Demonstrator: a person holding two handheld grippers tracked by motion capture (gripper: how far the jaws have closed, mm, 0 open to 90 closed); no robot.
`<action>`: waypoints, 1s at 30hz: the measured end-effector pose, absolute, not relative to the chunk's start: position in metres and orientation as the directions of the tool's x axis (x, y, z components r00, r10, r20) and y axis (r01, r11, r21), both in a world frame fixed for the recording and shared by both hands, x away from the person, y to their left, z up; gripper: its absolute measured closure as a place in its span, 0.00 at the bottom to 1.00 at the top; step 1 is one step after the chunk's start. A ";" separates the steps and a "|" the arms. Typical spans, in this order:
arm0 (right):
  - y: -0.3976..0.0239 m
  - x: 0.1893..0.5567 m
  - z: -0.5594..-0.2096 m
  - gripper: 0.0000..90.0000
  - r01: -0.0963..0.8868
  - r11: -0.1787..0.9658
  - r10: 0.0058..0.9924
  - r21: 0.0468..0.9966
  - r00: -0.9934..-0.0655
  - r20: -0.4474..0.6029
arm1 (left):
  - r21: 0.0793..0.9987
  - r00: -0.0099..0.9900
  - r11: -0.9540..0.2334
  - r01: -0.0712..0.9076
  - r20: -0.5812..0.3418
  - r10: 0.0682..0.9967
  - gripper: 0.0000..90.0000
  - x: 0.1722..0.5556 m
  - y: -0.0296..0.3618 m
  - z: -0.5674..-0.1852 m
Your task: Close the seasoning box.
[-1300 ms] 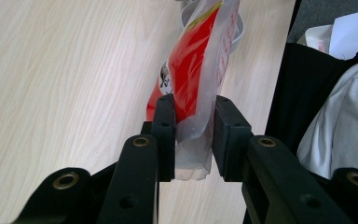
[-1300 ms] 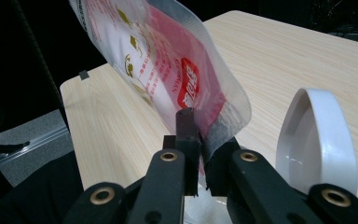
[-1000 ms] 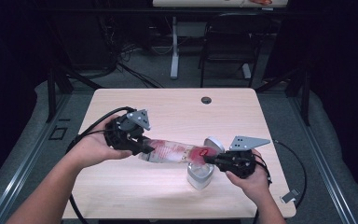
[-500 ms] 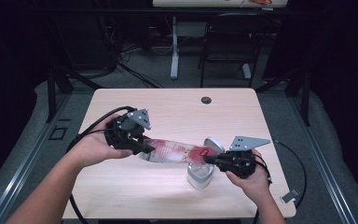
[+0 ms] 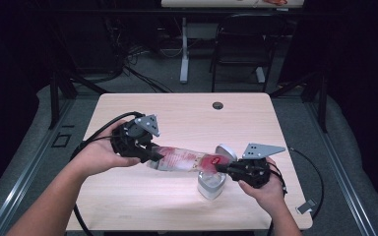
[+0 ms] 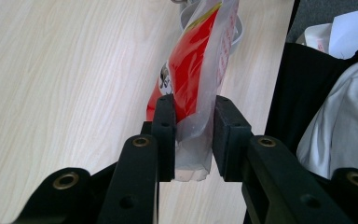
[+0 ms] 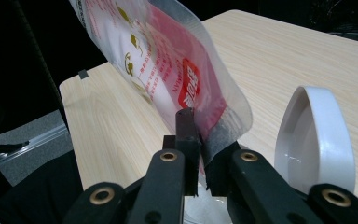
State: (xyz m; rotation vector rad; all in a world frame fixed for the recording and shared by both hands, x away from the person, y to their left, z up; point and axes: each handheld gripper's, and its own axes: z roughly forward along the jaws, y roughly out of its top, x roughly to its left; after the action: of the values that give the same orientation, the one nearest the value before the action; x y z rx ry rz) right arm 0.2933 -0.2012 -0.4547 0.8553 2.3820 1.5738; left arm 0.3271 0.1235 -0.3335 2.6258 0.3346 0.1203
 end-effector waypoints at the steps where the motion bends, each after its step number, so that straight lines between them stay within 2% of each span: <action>1: -0.201 0.293 -0.455 0.96 0.371 0.282 0.541 0.885 -0.823 0.173 | 0.479 0.966 -0.851 0.213 0.025 0.256 0.81 0.327 0.123 -0.333; 30: -0.201 0.293 -0.455 0.96 0.373 0.283 0.545 0.884 -0.821 0.172 | 0.485 0.967 -0.849 0.209 0.027 0.254 0.81 0.327 0.122 -0.332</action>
State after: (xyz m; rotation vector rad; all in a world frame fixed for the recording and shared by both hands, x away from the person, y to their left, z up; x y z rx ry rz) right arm 0.2931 -0.2013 -0.4550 0.8604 2.3800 1.5682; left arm 0.3268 0.1220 -0.3321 2.6195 0.3287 0.1230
